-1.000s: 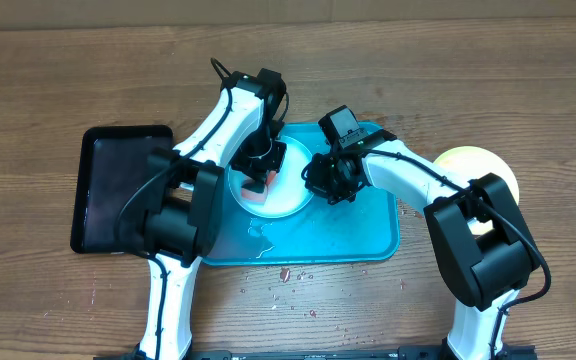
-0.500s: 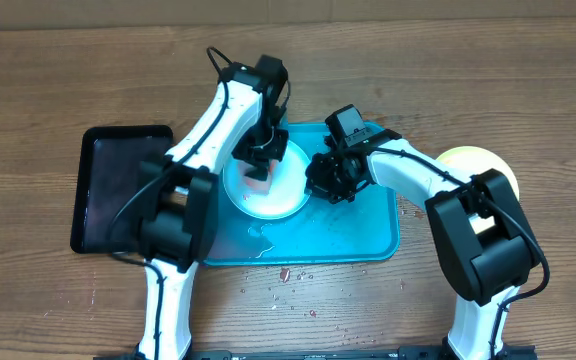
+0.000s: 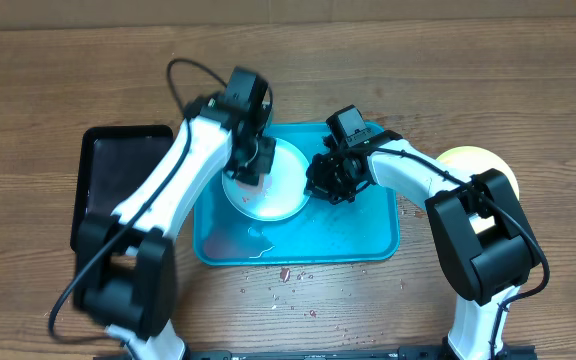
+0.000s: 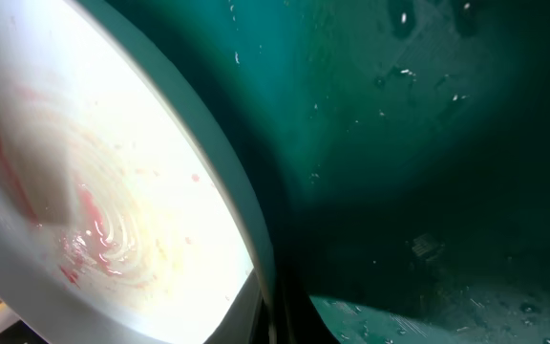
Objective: Clean dirty plates on tray and stack at the side
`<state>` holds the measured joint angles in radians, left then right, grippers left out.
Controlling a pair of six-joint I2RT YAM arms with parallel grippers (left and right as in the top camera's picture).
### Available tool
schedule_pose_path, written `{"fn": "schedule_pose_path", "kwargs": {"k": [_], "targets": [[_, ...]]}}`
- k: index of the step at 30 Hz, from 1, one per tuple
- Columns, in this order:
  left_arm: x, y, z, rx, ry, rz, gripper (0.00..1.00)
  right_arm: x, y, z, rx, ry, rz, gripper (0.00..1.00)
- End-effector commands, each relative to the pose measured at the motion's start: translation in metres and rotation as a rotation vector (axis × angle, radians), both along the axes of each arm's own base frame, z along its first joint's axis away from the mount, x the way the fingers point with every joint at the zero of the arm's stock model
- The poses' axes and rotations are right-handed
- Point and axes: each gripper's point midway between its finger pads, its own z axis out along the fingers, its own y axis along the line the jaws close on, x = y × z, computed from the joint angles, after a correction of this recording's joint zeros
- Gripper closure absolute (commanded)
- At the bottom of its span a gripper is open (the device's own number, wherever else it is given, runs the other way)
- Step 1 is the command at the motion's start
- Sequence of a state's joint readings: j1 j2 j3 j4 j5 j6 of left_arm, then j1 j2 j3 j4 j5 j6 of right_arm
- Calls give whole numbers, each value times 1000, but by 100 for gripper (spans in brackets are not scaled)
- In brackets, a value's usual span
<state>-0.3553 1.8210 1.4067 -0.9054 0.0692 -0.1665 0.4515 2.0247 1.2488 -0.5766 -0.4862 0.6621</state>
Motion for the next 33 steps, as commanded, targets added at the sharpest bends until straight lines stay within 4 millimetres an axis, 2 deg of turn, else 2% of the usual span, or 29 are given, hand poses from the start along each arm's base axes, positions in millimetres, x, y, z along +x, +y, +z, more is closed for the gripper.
{"fn": "schedule_pose_path", "kwargs": {"k": [1, 6, 14, 20, 26, 28, 30, 31, 32, 33], "targets": [[-3, 8, 4, -12, -96, 35, 96, -7, -5, -18, -28, 30, 2, 96], [6, 14, -15, 28, -111, 68, 96, -8, -3, -18, -30, 30, 7, 96], [5, 26, -48, 112, -49, 115, 96, -8, -3, -18, -29, 28, 9, 96], [-1, 28, -71, 141, 10, 114, 96, -8, -3, -18, -29, 28, 9, 96], [-16, 33, -90, 173, 97, 124, 96, -8, -3, -18, -29, 28, 9, 96], [-22, 23, -97, 125, 138, 81, 96, -8, -3, -18, -29, 28, 9, 96], [-33, -8, -96, -32, 181, -99, 96, -8, -3, -18, -29, 28, 9, 96], [-42, -32, -90, -158, 196, -239, 96, -8, -3, -18, -29, 28, 9, 96], [-47, -44, -85, -227, 198, -312, 96, -8, -3, -18, -29, 28, 9, 96], [-49, -47, -83, -243, 197, -337, 96, -9, -3, -18, -29, 28, 9, 96]]}}
